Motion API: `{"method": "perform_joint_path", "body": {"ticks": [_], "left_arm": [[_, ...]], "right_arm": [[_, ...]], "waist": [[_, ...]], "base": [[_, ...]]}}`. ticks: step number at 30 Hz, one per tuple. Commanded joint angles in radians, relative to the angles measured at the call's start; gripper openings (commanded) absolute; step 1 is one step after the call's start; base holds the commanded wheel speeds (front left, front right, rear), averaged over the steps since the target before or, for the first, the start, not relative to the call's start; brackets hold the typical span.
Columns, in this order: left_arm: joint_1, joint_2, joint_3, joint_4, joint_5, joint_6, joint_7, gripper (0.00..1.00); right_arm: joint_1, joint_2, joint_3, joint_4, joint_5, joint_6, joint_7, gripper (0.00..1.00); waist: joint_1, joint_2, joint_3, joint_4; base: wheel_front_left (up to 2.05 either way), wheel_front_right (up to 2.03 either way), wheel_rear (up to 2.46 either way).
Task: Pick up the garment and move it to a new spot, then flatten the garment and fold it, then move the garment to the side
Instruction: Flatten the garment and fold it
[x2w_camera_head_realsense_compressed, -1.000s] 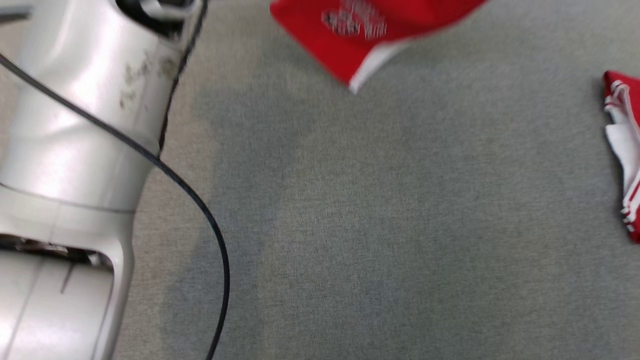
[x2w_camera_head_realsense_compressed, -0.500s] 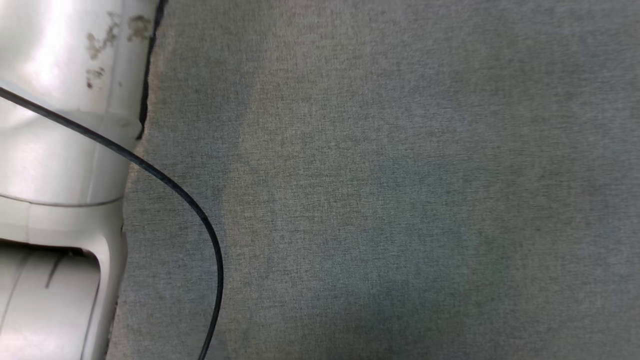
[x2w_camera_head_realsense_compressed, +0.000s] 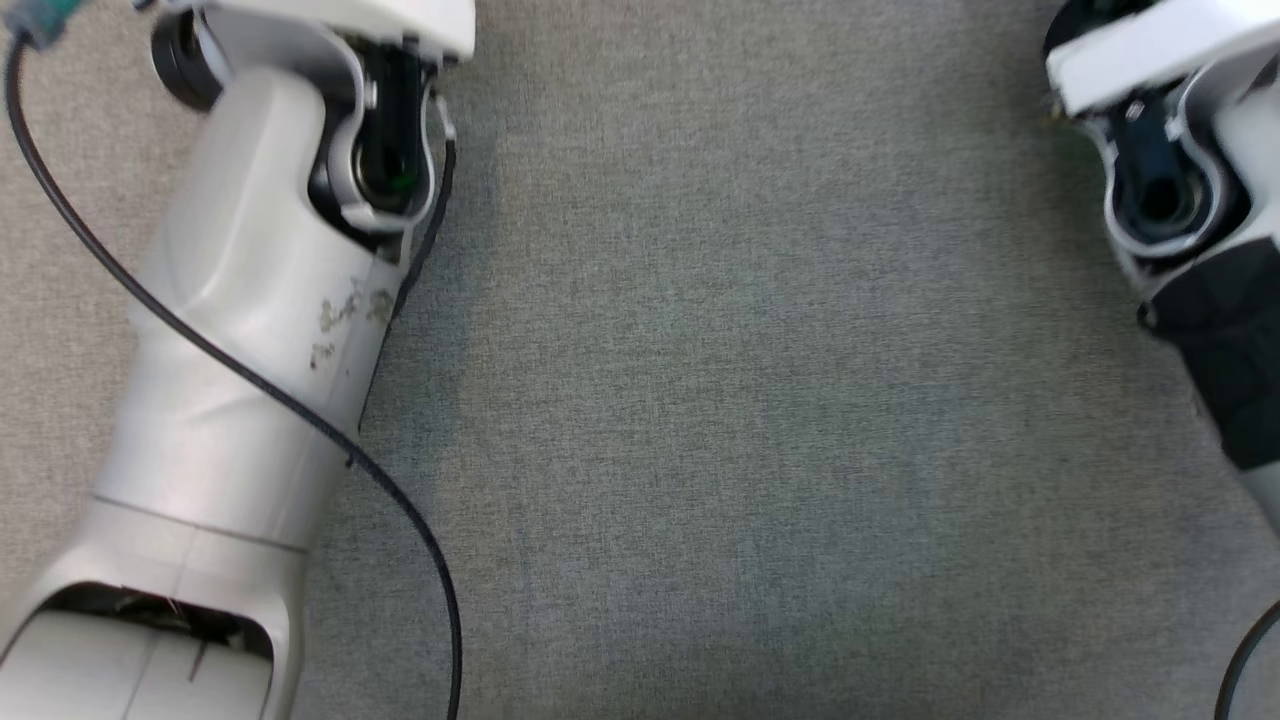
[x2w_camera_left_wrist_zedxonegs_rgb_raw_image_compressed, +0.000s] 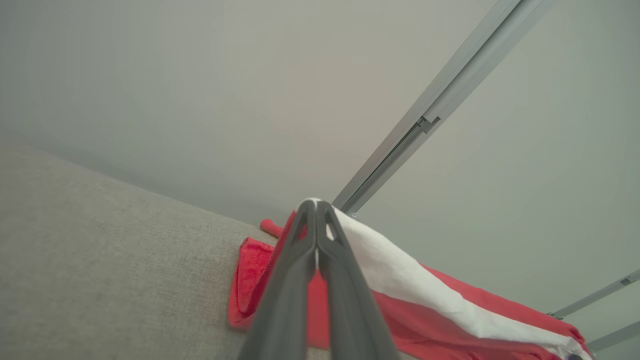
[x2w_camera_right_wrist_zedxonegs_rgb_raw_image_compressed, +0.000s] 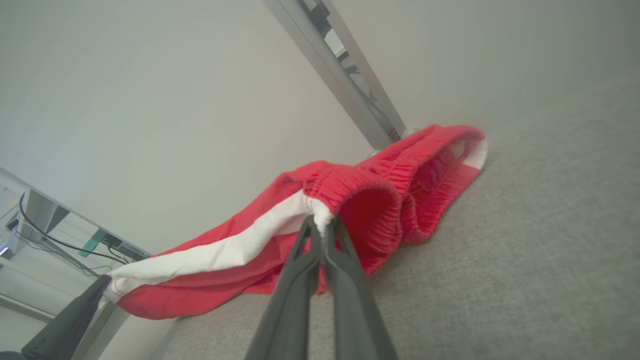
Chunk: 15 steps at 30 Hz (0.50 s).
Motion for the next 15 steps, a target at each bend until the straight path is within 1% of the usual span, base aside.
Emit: {"method": "perform_joint_path", "body": {"ticks": [1,6,10,15], "left_arm": [[0.034,0.004,0.006,0.016,0.010,-0.013,-0.001,0.00],[0.145,0.004,-0.002,0.067,-0.012,-0.035,-0.001,0.00],[0.221,0.005,-0.013,0.100,-0.025,-0.051,-0.001,0.00],[0.305,0.004,0.011,0.119,-0.026,-0.055,-0.001,0.00]], "right_arm": [[0.046,-0.007,0.023,-0.007,0.042,0.000,-0.003,0.00],[0.171,-0.012,0.092,-0.050,0.183,0.000,0.049,0.00],[0.250,-0.034,0.101,-0.080,0.278,0.000,0.093,0.00],[0.323,-0.054,0.142,-0.099,0.324,0.000,0.159,0.00]], "waist": [[-0.0001,0.0000,-0.046,-0.012],[-0.0001,0.0000,-0.126,-0.024],[-0.0001,0.0000,-0.180,-0.028],[-0.0001,0.0000,-0.236,-0.027]], "base": [[0.00,0.00,0.00],[0.00,0.00,0.00],[0.00,0.00,0.00],[0.00,0.00,0.00]]}}
